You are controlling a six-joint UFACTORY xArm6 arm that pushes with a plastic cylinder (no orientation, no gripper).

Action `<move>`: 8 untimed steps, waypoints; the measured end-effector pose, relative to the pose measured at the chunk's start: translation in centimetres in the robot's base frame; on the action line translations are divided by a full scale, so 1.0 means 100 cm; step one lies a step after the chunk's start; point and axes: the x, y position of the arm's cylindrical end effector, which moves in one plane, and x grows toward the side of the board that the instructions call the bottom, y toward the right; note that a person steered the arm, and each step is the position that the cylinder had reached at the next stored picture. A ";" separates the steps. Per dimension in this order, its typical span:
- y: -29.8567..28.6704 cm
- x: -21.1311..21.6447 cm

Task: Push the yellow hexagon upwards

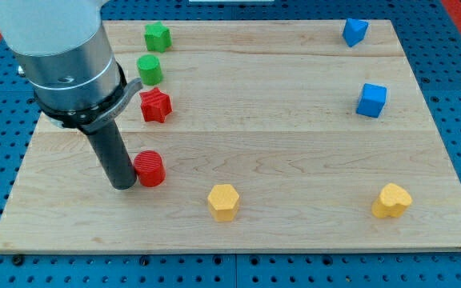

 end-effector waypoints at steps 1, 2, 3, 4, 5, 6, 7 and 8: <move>0.000 0.000; 0.008 0.034; 0.019 0.050; 0.022 0.050; 0.070 0.050; 0.096 0.050; 0.096 0.049; 0.114 0.044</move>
